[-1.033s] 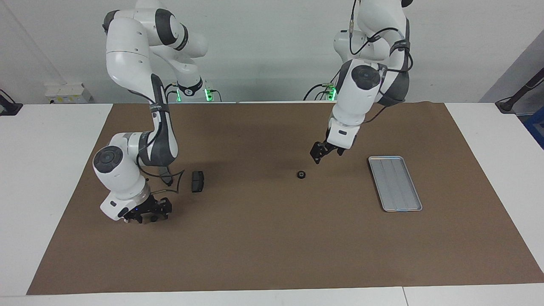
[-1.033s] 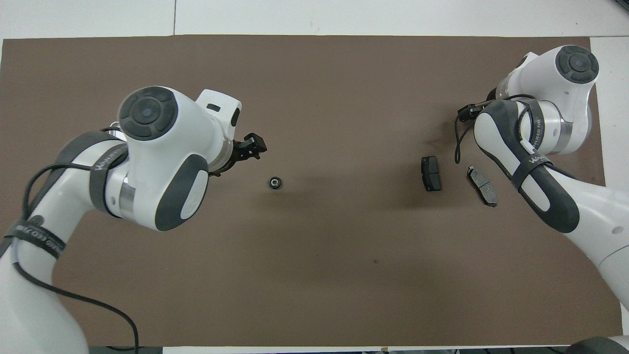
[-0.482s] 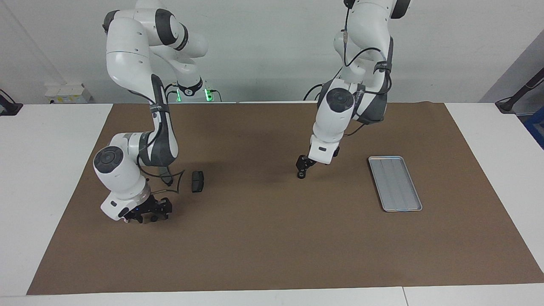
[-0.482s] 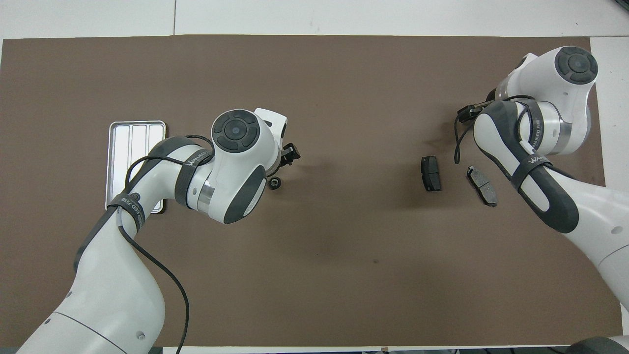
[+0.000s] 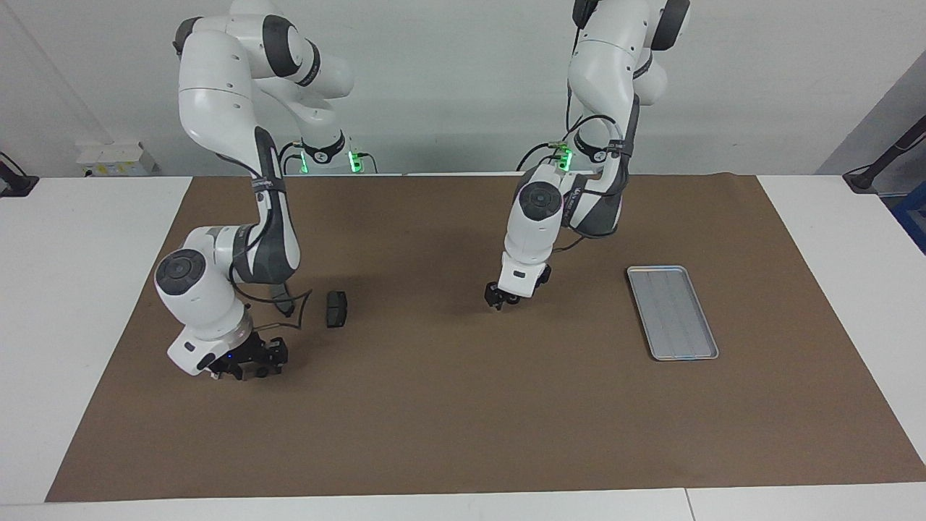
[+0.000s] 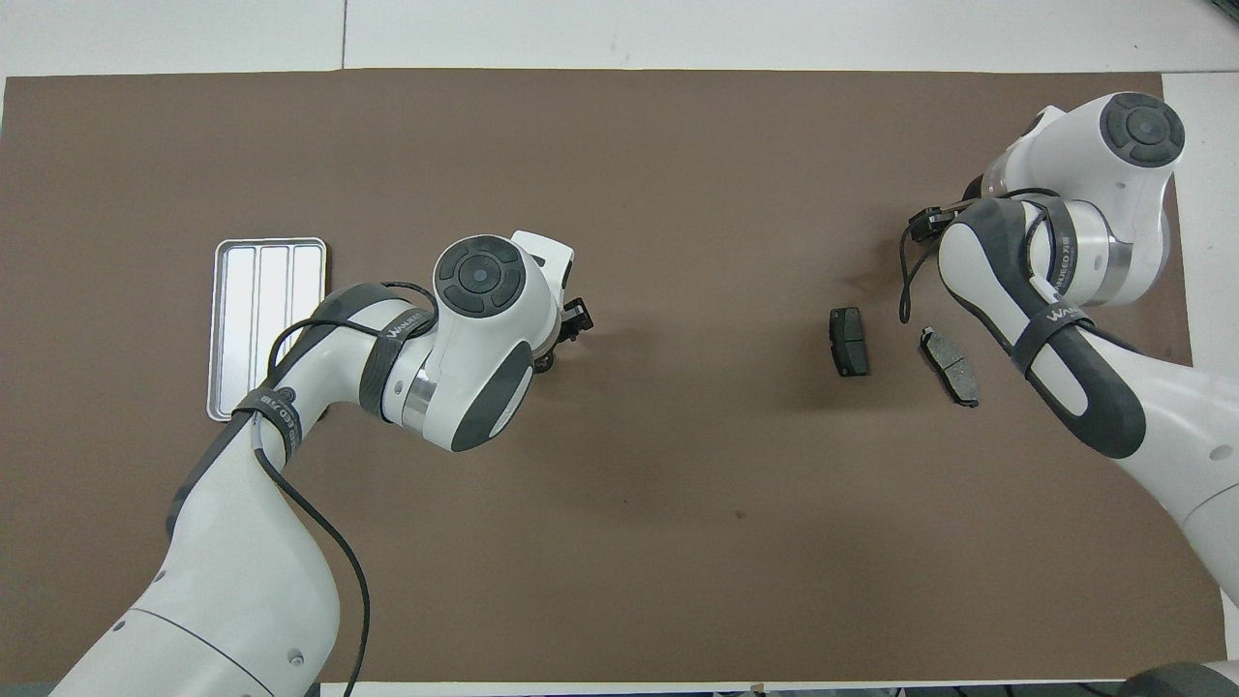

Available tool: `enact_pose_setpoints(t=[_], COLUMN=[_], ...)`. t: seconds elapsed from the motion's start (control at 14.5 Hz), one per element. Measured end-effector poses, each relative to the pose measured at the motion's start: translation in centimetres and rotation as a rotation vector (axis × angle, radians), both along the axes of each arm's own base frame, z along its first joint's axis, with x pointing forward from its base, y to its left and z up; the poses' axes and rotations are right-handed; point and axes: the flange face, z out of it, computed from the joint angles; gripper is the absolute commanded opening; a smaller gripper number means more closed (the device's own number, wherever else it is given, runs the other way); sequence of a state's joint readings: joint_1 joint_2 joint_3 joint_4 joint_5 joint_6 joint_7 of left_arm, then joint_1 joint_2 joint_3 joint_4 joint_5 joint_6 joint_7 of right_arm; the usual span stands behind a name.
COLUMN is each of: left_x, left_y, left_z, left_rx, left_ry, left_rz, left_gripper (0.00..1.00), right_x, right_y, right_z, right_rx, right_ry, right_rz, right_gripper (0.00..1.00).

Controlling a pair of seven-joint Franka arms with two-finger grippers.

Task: Pick bearing gear from pile to tray
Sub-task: 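Reach the left gripper to the bearing at center and grasp it, then carry the bearing to the tray while the right gripper grasps the second bearing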

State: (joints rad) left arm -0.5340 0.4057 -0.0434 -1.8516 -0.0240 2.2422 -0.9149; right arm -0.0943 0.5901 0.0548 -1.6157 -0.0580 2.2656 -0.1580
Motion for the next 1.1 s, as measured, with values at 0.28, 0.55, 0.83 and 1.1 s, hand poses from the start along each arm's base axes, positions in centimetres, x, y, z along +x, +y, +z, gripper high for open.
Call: enact_pose_setpoints(t=[0.28,0.55,0.83,1.1], left_x=[-0.51,-0.63,-0.83,-0.88], left_y=[0.22,0.07,-0.12,-0.23], left_z=[-0.95,-0.99,-1.1,-0.81], left_rx=[0.004,0.004,0.004,-0.002], left_ry=[0.006,0.005,0.004,-0.006], left_rz=[0.0,0.016,0.018,0.017], left_gripper=[0.67,0.65,0.4,0.0], right_x=[-0.16,-0.18,-0.17,-0.16], right_y=[-0.04,-0.03,0.1,0.12], right_z=[-0.29,-0.07,0.03,0.05], right_rx=[0.0,0.002,0.003,0.003], right_ry=[0.005,-0.004,-0.005,-0.006], right_rz=[-0.001,-0.001,0.001,0.001], right_gripper=[0.46,0.0,0.0,0.0])
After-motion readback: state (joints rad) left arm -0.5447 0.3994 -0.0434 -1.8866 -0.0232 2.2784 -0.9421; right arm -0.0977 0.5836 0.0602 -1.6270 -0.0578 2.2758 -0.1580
